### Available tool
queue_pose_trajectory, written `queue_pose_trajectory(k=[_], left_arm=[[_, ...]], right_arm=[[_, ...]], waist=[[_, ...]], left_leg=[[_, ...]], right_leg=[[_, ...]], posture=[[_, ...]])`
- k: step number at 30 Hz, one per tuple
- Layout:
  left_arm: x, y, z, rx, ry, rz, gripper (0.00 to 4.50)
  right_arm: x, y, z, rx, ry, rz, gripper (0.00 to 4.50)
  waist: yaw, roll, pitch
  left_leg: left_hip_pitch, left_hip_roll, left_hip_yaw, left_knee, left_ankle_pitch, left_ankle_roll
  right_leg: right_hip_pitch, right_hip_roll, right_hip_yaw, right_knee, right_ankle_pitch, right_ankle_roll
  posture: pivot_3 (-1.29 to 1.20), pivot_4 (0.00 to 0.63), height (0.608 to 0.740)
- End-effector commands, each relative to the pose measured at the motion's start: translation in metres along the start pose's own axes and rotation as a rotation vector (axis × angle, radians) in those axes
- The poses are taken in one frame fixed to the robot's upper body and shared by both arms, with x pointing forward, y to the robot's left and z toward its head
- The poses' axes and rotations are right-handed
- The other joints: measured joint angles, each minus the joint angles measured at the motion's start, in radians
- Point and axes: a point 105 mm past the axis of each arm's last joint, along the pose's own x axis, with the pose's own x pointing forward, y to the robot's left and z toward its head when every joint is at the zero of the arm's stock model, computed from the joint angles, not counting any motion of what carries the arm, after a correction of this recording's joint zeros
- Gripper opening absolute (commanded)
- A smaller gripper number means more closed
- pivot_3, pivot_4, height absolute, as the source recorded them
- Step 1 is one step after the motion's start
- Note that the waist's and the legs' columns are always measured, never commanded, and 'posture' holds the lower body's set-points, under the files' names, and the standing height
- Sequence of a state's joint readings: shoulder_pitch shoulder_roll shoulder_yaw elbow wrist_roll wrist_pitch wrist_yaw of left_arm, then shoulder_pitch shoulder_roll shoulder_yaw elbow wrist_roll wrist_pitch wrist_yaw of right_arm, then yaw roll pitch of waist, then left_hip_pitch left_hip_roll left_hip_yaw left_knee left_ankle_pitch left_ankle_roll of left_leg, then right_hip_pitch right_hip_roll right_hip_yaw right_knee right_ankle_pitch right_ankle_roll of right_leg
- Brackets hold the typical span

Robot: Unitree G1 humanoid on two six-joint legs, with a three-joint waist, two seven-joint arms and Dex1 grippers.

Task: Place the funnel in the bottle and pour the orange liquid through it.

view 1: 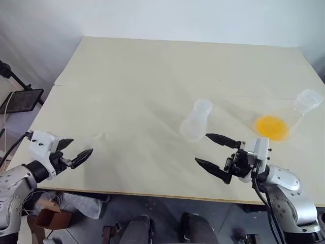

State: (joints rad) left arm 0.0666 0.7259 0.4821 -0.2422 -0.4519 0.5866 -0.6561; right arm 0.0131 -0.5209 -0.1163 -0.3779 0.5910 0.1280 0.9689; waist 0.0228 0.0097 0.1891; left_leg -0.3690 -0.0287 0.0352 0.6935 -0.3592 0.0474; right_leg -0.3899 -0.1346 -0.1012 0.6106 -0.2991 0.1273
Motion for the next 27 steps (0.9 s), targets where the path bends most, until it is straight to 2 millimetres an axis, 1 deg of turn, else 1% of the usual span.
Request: queue_pose_trajectory(k=[1,3,6,10,14,17,21,22,26,27], left_arm=[[0.01,0.003,0.003,0.012,-0.022,-0.002,4.45],[0.015,0.006,0.002,-0.014,-0.029,-0.004,4.45],[0.018,0.006,0.001,-0.029,-0.031,-0.023,4.45],[0.017,0.007,0.001,-0.02,-0.037,-0.032,4.45],[0.011,0.002,0.01,-0.014,-0.083,-0.077,4.45],[0.003,0.0,0.019,0.014,-0.099,-0.093,4.45],[-0.015,0.011,0.021,0.058,-0.079,-0.044,4.45],[-0.02,0.013,0.02,0.053,-0.07,-0.037,4.45],[-0.036,0.009,0.014,0.058,-0.023,-0.067,4.45],[-0.038,0.013,0.012,0.06,-0.02,-0.046,4.45]], right_arm=[[0.0,-0.001,0.006,-0.028,-0.026,-0.014,4.5],[-0.001,-0.001,0.006,-0.03,-0.024,-0.02,4.5],[-0.001,0.0,0.006,-0.033,-0.024,-0.026,4.5],[-0.002,0.0,0.007,-0.034,-0.023,-0.033,4.5],[-0.002,0.001,0.006,-0.033,-0.02,-0.034,4.5],[-0.002,0.001,0.005,-0.032,-0.02,-0.032,4.5],[-0.003,0.001,0.004,-0.029,-0.02,-0.029,4.5],[-0.003,0.001,0.004,-0.027,-0.02,-0.028,4.5],[-0.002,0.001,0.002,-0.022,-0.019,-0.01,4.5],[-0.001,0.0,0.002,-0.019,-0.024,-0.008,4.5]], waist=[[0.0,0.0,0.0],[0.0,0.0,0.0],[-0.001,0.0,0.0],[-0.004,0.0,0.0],[-0.004,0.0,0.0],[-0.004,0.0,0.0],[-0.006,0.0,0.0],[-0.007,0.0,0.0],[-0.013,0.0,0.0],[-0.014,0.0,0.0]], left_leg=[[0.0,0.0,0.0,0.0,0.0,0.0],[0.0,0.0,0.0,0.0,0.0,0.0],[0.0,0.0,0.0,0.0,0.0,0.0],[0.0,0.0,0.001,-0.001,0.0,0.0],[0.0,0.0,0.001,-0.001,0.0,0.0],[0.0,0.001,0.001,-0.001,0.0,0.0],[0.0,0.001,0.001,-0.001,0.0,0.0],[0.0,0.001,0.001,-0.001,0.0,0.0],[0.0,0.001,0.001,-0.001,0.0,0.0],[0.0,0.001,0.001,-0.001,0.0,0.0]], right_leg=[[0.0,0.0,0.0,0.0,0.0,0.0],[-0.001,0.0,0.0,0.001,0.0,0.0],[-0.001,0.001,-0.001,0.001,0.0,0.0],[-0.002,0.001,-0.001,0.001,0.0,0.0],[-0.002,0.001,-0.001,0.001,0.0,0.0],[-0.002,0.001,-0.001,0.001,0.0,0.0],[-0.002,0.001,0.0,0.001,0.0,0.0],[-0.002,0.001,0.0,0.001,0.0,0.0],[-0.001,0.001,0.0,0.0,0.0,0.0],[-0.001,0.0,0.001,0.0,0.0,0.0]], posture=[[0.0,0.15,0.74],[0.0,0.15,0.74],[0.0,0.15,0.74],[0.0,0.15,0.74],[0.0,0.15,0.74],[0.0,0.15,0.74],[0.0,0.15,0.74],[0.0,0.15,0.74],[0.0,0.15,0.74],[0.0,0.15,0.74]])
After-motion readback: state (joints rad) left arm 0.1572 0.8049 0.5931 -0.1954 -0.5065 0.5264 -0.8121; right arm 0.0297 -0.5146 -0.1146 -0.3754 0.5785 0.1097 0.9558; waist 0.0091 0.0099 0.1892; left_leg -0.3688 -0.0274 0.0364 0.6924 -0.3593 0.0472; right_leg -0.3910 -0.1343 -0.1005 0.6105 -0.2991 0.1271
